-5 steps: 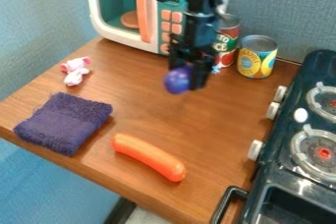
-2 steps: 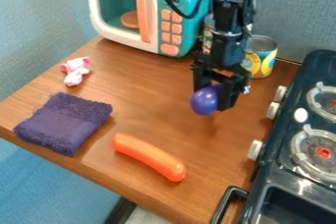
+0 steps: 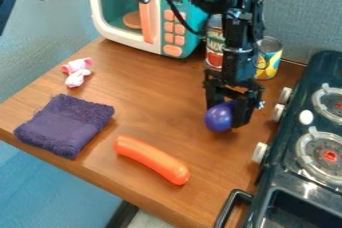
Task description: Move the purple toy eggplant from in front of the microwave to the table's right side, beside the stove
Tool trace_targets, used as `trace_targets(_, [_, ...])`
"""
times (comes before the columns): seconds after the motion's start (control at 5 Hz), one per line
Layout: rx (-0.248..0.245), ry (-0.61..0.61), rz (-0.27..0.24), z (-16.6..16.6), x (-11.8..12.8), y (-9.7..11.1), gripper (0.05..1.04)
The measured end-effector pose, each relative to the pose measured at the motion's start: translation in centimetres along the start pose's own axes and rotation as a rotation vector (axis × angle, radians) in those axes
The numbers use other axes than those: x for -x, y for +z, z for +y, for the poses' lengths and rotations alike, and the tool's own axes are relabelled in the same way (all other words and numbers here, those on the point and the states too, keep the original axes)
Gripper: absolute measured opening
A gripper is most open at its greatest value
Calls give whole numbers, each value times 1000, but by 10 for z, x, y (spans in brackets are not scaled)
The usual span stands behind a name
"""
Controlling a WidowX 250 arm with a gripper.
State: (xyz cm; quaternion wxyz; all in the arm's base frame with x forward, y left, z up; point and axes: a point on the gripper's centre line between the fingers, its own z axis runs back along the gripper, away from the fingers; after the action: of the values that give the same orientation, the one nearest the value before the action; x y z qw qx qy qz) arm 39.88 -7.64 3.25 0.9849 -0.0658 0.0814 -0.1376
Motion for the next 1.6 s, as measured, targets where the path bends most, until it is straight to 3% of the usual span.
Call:
trace_targets(0.6, [18,57,-6,-2,-4,-8,801])
trace_targets(0.8, [-28,62,9,-4,-5,-9,871])
trace_targets(1.0, [-34,69,14,-9,-5,-10,1011])
trace_targets(1.6, [17,84,-17,-14,-5,-11,1004])
